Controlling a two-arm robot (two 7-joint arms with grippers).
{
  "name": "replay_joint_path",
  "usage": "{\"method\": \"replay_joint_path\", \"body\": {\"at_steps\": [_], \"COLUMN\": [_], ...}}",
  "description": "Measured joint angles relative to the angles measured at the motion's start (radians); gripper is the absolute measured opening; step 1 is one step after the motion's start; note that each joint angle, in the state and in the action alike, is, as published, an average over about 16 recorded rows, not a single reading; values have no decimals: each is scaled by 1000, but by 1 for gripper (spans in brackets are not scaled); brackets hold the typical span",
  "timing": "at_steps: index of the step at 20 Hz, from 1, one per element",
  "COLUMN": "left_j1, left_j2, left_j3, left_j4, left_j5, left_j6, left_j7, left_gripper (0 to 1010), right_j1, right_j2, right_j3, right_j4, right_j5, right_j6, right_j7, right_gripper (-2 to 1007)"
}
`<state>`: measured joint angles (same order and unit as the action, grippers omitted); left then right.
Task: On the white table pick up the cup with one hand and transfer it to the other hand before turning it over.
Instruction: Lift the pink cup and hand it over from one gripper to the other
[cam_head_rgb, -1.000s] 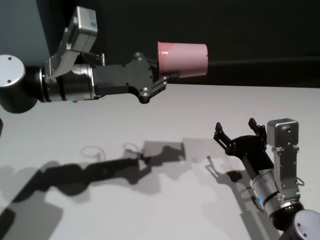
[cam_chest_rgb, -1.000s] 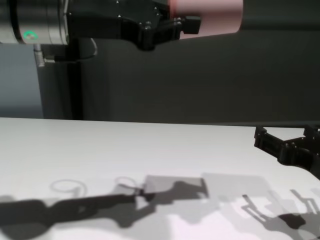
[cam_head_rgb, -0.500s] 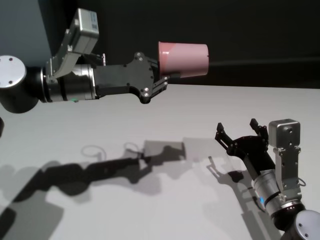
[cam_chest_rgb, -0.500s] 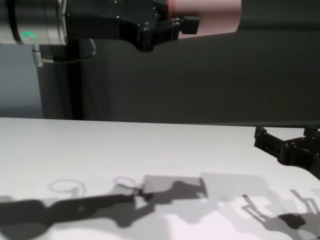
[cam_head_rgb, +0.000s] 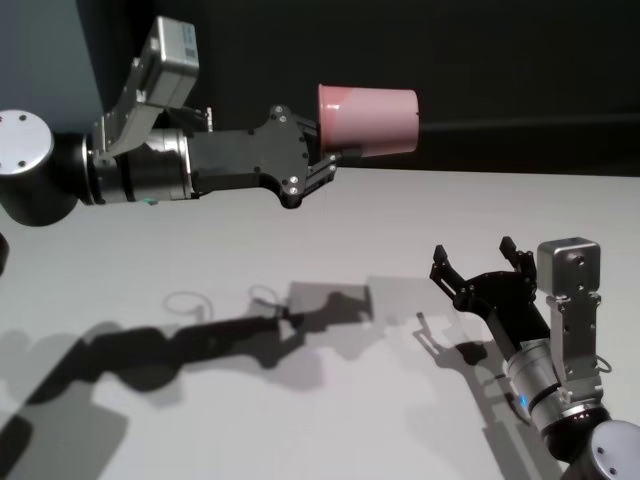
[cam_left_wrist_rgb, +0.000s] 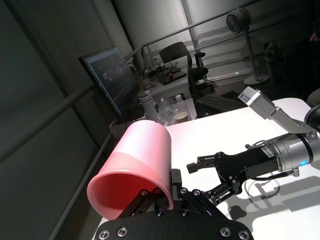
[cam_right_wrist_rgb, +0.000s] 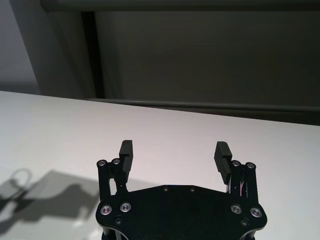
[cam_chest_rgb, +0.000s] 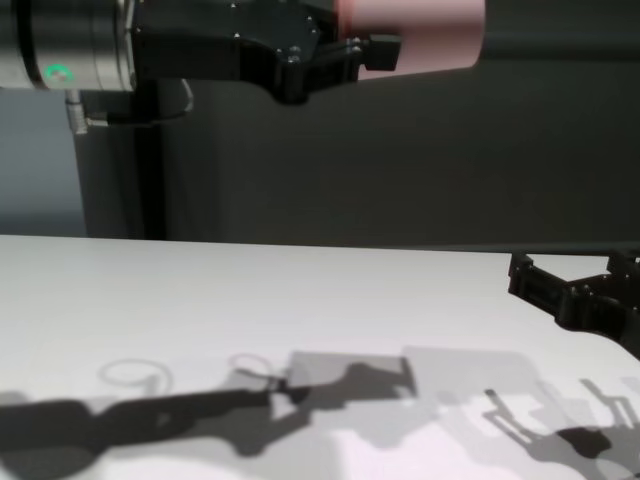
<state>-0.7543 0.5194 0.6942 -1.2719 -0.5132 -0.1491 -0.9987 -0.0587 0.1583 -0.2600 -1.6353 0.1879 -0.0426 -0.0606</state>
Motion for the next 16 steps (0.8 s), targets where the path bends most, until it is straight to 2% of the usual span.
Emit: {"method": "replay_joint_path", "body": {"at_steps": [10,16], "left_j1": [0,0], "left_j2": [-1,-1], "left_j3": [0,0], "left_j4": [0,1], "left_j5": [0,0], "left_j6": [3,4], "left_j7": [-3,-4], "left_gripper": [50,50], "right_j1": [0,-7], "right_j2": [-1,-8], "right_j3": [1,21], "right_j4": [0,-1], "right_j5": [1,25], "right_j6": [-1,-7], "right_j7": [2,19], "right_gripper": [1002,1002]}}
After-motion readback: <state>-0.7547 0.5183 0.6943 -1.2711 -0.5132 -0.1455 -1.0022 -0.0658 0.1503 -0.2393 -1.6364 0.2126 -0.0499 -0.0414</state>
